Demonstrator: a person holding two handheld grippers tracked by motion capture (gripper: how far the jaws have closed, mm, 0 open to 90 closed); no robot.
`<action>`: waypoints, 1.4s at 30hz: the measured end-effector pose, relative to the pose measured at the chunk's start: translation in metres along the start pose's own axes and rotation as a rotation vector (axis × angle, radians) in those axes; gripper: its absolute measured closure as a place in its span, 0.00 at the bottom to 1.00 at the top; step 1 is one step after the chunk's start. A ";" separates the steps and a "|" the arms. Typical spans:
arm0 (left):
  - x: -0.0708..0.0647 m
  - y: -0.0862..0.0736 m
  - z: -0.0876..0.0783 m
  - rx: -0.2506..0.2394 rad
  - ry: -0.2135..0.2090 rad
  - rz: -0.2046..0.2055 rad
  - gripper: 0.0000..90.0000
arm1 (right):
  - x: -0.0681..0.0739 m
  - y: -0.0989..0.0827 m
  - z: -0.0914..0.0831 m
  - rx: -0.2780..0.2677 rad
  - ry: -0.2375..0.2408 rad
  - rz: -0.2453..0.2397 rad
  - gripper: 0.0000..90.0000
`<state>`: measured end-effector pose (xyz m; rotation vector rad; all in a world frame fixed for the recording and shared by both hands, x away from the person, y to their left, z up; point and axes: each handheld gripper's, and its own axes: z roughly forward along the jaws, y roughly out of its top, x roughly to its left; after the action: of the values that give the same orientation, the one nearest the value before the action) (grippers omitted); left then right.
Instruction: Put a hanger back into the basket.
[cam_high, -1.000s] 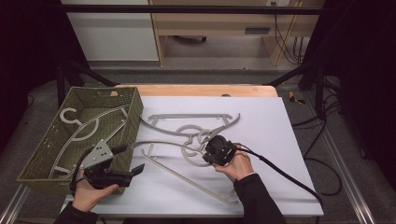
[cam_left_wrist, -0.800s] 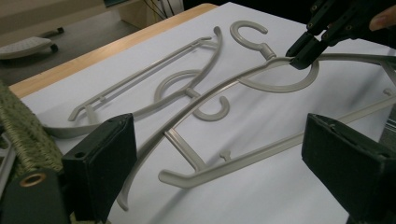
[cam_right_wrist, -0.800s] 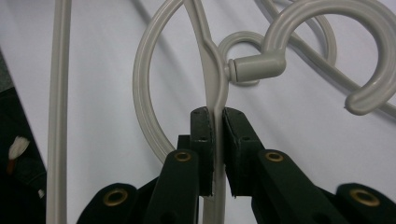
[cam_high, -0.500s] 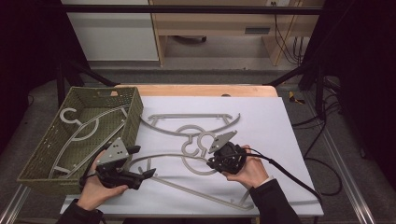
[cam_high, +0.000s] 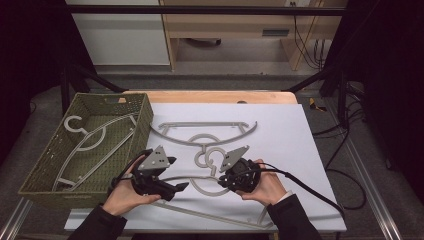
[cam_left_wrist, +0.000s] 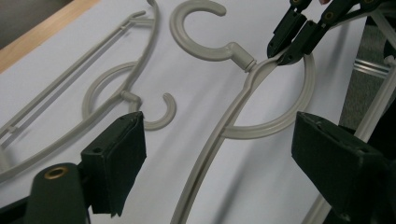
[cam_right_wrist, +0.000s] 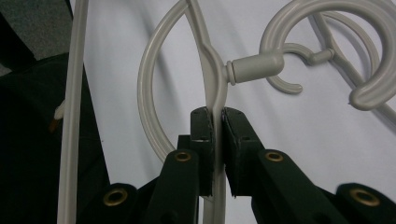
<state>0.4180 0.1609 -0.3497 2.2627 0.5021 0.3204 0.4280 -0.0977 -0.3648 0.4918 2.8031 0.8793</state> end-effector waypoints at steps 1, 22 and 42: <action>-0.001 0.002 0.003 0.009 -0.009 0.012 0.21 | 0.000 0.000 0.000 0.000 0.002 -0.004 0.93; -0.015 0.020 0.056 0.211 -0.088 0.184 0.65 | 0.006 0.001 -0.002 -0.006 0.040 -0.046 0.93; -0.027 0.013 0.060 0.275 -0.136 0.235 0.91 | 0.004 0.001 0.000 -0.027 0.084 -0.079 0.89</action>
<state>0.4201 0.1016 -0.3820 2.5966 0.2188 0.2228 0.4245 -0.0955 -0.3645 0.3452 2.8597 0.9419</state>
